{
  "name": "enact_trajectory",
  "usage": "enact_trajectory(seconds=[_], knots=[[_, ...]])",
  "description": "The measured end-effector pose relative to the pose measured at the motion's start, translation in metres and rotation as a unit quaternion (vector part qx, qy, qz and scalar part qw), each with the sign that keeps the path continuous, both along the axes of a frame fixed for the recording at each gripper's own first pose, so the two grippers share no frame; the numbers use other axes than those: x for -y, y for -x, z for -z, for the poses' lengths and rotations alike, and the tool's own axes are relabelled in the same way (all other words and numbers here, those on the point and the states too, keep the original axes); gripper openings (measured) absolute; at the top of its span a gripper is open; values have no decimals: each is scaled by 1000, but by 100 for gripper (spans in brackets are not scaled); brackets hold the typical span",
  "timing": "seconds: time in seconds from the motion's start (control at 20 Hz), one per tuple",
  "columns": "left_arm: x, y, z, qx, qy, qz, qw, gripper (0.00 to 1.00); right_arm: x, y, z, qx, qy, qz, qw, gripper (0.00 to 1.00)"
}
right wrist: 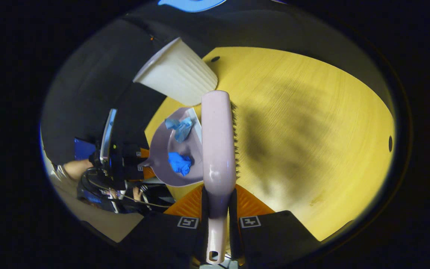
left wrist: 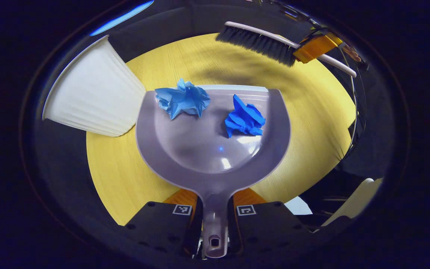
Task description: Pick up the small broom and dustpan from the desktop, sweep the trash into the dustpan with the broom, and then empty the trash into the garbage bin.
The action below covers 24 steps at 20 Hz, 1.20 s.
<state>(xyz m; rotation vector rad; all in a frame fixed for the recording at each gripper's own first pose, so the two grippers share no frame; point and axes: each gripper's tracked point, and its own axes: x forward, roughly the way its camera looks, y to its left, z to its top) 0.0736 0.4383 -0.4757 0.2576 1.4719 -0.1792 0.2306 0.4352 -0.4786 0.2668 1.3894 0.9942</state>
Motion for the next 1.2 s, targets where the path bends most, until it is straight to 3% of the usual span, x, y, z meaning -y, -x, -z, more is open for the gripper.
enact_trajectory(seconds=[0.15, 0.35, 0.75, 0.9, 1.1, 1.2], knots=[[-1, -1, 1, 41, -6, -3, 999, 27, 3, -5, 4, 2, -55, 73, 996, 25], [-4, -18, 1, 97, -9, -10, 995, 27, 4, 10, 42, 20, -95, 146, 984, 25], [-48, -78, -35, 195, -91, 21, 976, 27, 37, 59, 124, 12, -99, 198, 975, 25], [-99, -117, -75, 206, -155, 39, 965, 27, 67, 79, 142, 5, -99, 208, 973, 25], [-170, -151, -96, 180, -263, 61, 946, 27, 46, 66, 123, 7, -97, 211, 973, 25], [-207, -162, -99, 150, -318, 73, 933, 27, 58, 64, 124, 6, -100, 216, 971, 25]])
